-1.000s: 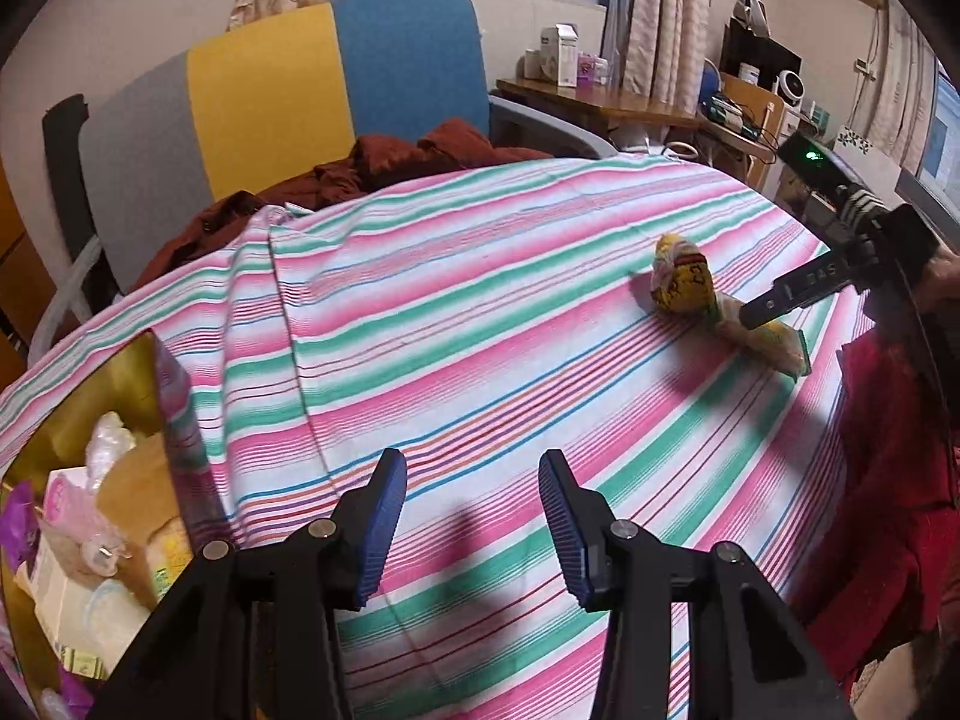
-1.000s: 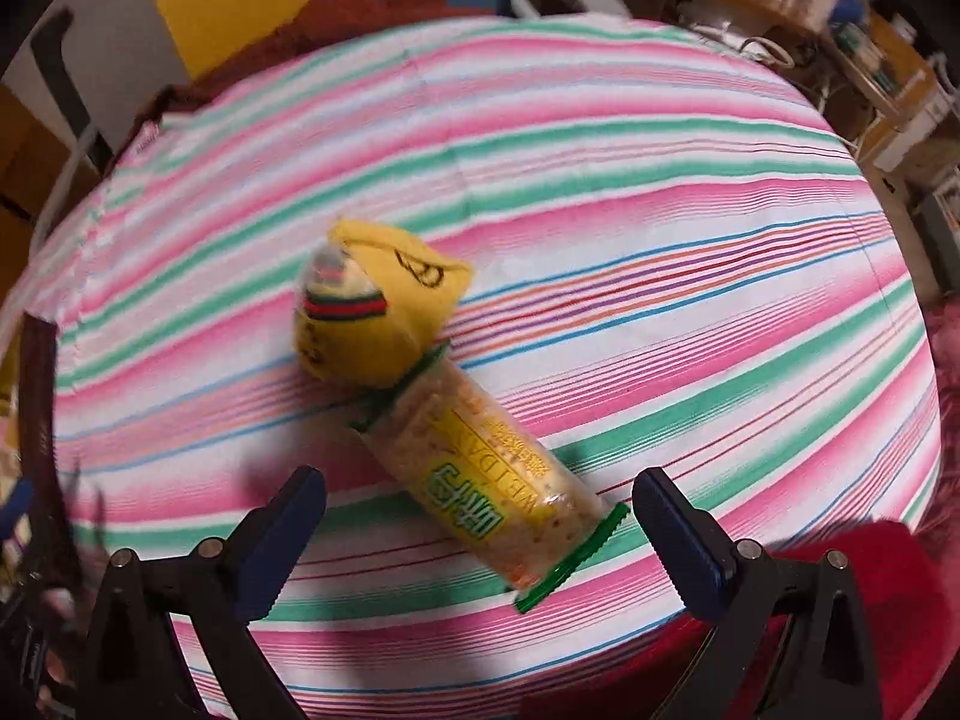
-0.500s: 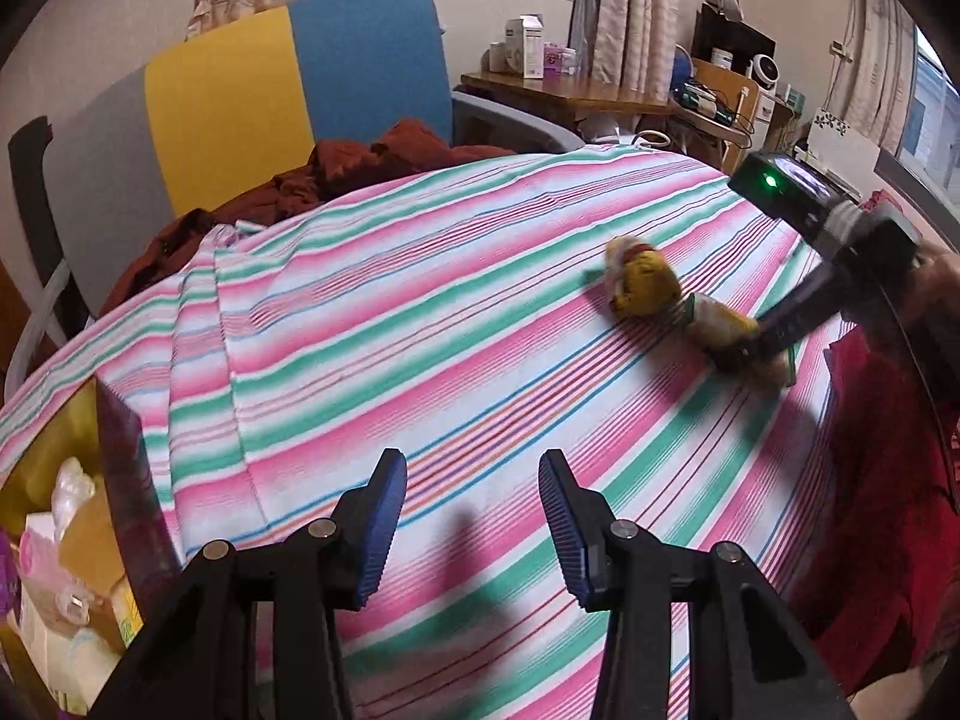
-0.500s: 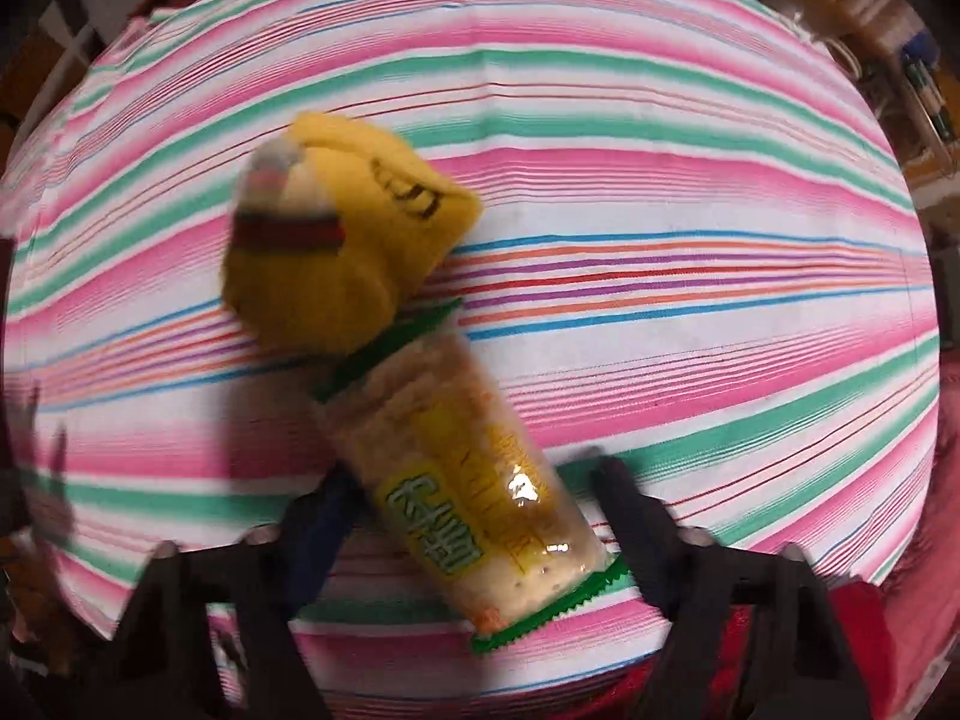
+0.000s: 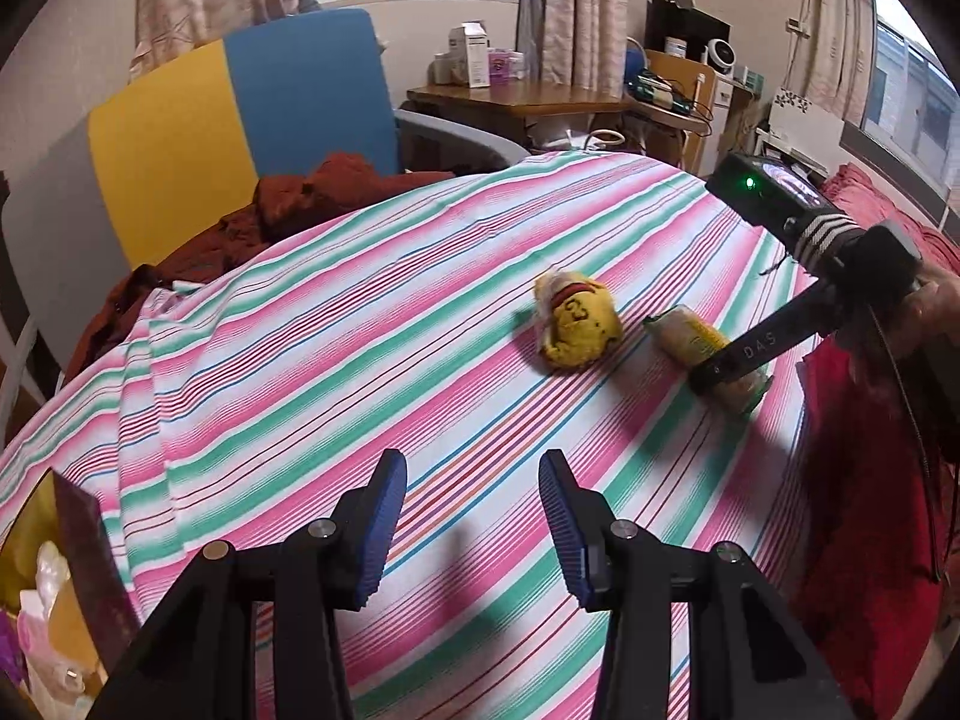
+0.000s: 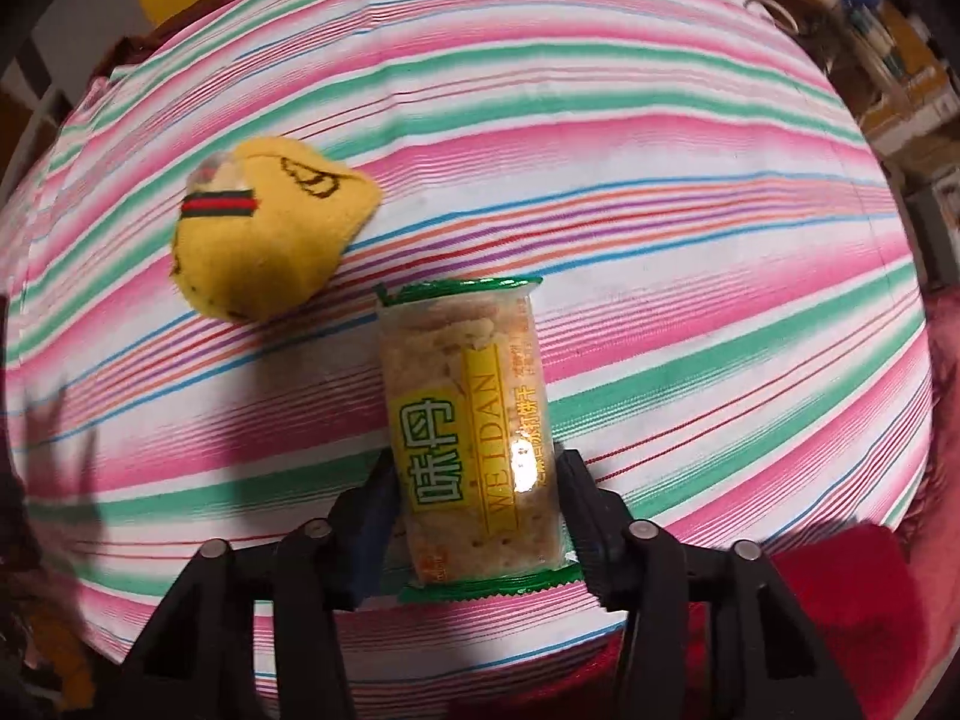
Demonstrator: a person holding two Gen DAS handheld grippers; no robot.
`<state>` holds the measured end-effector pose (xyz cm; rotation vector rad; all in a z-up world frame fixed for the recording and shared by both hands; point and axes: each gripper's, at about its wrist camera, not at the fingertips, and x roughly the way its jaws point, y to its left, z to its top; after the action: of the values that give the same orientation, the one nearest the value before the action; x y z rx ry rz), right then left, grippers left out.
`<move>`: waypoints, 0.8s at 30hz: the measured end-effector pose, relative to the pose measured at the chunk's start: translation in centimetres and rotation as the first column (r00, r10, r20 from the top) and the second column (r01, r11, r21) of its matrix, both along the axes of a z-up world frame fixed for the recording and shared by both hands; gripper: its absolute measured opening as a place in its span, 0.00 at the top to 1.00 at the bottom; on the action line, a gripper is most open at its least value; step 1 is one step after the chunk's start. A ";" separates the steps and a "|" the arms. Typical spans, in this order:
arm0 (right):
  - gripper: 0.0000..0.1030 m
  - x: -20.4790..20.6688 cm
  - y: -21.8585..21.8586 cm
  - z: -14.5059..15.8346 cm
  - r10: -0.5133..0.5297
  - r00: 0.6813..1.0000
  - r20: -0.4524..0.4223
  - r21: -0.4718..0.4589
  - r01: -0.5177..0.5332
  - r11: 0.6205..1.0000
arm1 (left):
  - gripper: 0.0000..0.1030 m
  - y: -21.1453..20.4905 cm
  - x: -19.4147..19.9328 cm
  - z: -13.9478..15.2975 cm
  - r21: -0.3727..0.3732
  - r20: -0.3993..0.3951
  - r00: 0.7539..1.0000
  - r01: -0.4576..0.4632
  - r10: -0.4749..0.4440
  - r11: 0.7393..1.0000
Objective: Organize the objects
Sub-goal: 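Grasp the yellow plush pouch with the left tool while the right tool grasps the WEIDAN cracker pack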
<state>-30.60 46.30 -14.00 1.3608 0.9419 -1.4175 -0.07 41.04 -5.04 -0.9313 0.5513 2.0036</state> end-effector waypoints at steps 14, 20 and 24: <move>0.21 -1.6 2.0 0.8 -0.093 0.992 0.088 -0.037 0.097 0.995 | 0.50 6.5 -3.7 -1.1 0.096 0.192 0.978 0.062 -0.080 0.993; 0.21 -2.0 3.1 1.6 -0.124 0.986 0.111 -0.066 0.132 0.989 | 0.42 10.7 -5.1 -1.9 0.106 0.254 0.961 0.086 -0.110 0.991; 0.21 -2.2 3.9 2.1 -0.133 0.983 0.130 -0.089 0.145 0.985 | 0.42 13.2 -5.6 -3.2 0.071 0.265 0.960 0.079 -0.095 0.994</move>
<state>-32.81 50.21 -11.88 1.4454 0.6992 -1.4463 -5.65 54.24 -8.25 -1.1011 0.3723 1.7693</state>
